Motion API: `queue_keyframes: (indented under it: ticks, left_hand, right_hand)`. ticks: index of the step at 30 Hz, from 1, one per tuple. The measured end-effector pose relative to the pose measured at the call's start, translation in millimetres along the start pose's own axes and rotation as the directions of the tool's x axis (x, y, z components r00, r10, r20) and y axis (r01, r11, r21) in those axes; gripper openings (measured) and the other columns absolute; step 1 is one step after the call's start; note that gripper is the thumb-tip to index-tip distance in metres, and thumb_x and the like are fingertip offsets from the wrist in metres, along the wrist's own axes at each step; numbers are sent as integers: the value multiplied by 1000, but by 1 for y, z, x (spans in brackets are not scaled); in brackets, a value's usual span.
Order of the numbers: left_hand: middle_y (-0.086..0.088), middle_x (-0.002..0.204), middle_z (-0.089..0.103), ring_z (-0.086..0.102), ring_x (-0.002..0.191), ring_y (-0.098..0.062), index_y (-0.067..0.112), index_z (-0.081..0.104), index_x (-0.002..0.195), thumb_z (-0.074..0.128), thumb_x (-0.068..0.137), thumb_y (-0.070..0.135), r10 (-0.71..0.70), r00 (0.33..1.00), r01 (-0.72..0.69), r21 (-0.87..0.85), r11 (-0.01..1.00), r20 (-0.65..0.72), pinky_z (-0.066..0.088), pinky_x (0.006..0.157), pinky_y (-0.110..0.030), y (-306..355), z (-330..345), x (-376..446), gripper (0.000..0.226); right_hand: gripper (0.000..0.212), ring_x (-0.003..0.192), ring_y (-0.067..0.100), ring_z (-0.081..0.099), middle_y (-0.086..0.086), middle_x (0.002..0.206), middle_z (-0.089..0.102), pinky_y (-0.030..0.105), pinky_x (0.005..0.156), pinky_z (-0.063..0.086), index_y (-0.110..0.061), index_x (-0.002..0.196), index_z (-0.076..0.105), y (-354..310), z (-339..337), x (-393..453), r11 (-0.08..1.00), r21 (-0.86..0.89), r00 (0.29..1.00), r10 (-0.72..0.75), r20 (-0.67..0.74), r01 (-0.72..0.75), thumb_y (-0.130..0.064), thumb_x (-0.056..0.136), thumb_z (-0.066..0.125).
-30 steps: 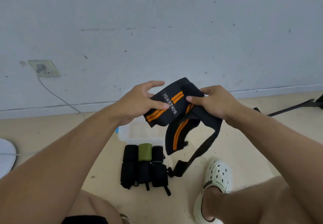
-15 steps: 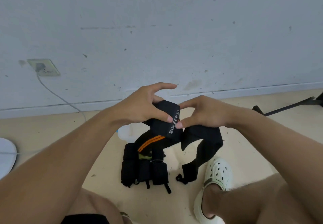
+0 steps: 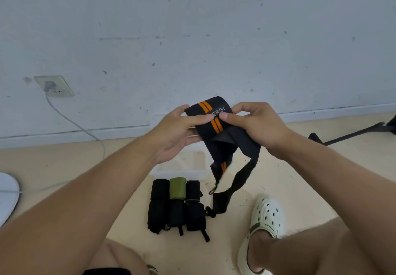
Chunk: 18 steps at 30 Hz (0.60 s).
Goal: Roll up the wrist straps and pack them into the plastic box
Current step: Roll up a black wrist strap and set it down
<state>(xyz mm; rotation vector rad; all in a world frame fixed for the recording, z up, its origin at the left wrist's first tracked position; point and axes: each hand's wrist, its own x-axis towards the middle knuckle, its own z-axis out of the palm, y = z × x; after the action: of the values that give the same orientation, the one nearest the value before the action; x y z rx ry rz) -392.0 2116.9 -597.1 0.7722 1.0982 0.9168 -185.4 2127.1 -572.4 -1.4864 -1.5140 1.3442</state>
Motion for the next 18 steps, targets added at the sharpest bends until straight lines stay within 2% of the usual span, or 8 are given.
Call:
queue_keyframes:
  ticks: [2, 5, 7, 9, 11, 13, 15, 18]
  left_hand:
    - [-9, 122, 77, 74, 112, -23, 13, 57, 143, 83, 85, 26, -42, 997, 35, 111, 993, 62, 57, 99, -38, -5, 5, -1, 65]
    - [-9, 116, 78, 76, 105, -22, 12, 69, 129, 67, 100, 23, -20, 999, 13, 147, 989, 46, 60, 89, -32, -9, 13, 0, 31]
    - [-9, 111, 79, 78, 92, -19, 14, 73, 120, 64, 103, 22, 46, 995, -35, 113, 993, -93, 61, 74, -27, -9, 15, 2, 20]
    - [-7, 104, 78, 77, 80, -16, 18, 72, 111, 66, 102, 23, 99, 958, -81, 77, 994, -268, 61, 63, -27, -6, 12, 4, 11]
    - [-6, 103, 76, 75, 81, -18, 19, 70, 110, 68, 101, 23, 120, 927, -116, 33, 993, -355, 62, 63, -30, -2, 7, 6, 10]
    - [-6, 105, 75, 73, 88, -19, 19, 70, 114, 67, 102, 21, 119, 916, -133, -10, 991, -384, 64, 71, -33, 1, 5, 7, 13]
    - [-7, 107, 74, 72, 93, -20, 18, 68, 121, 65, 103, 20, 111, 923, -136, -42, 990, -369, 62, 74, -31, 1, 6, 7, 19]
    - [-8, 108, 73, 72, 92, -18, 17, 60, 134, 63, 104, 19, 111, 943, -136, -58, 989, -313, 61, 75, -28, -1, 13, 6, 30]
  right_hand:
    - [30, 69, 19, 73, 7, 85, 80, 28, 63, 57, -9, 90, 75, 1, 1, 2, 997, 71, 998, 15, -55, -11, -38, 87, 82]
    - [35, 66, 16, 68, 4, 81, 76, 24, 55, 52, -5, 93, 74, 2, 0, 5, 994, 104, 996, 53, -70, -45, -39, 89, 80]
    - [27, 70, 14, 70, 0, 83, 78, 22, 58, 53, -13, 92, 77, 2, -3, 5, 997, 21, 997, 71, -8, -71, -40, 88, 80]
    - [21, 75, 11, 75, -4, 88, 80, 22, 66, 57, -25, 97, 79, 4, -7, 3, 989, -110, 989, 112, 94, -101, -42, 85, 82]
    - [24, 83, 9, 77, -6, 95, 80, 22, 74, 58, -32, 103, 79, 7, -8, -1, 958, -259, 967, 172, 187, -121, -44, 83, 83]
    - [23, 92, 8, 74, -11, 105, 77, 21, 80, 55, -37, 102, 79, 10, -5, -3, 919, -381, 951, 205, 233, -105, -48, 83, 82]
    - [22, 95, 9, 73, -10, 107, 76, 22, 83, 56, -36, 101, 79, 12, -2, -3, 912, -393, 950, 216, 226, -115, -50, 83, 81]
    - [20, 85, 17, 78, -3, 93, 81, 25, 78, 62, -26, 99, 81, 10, 2, -3, 939, -312, 952, 216, 215, -143, -42, 87, 81]
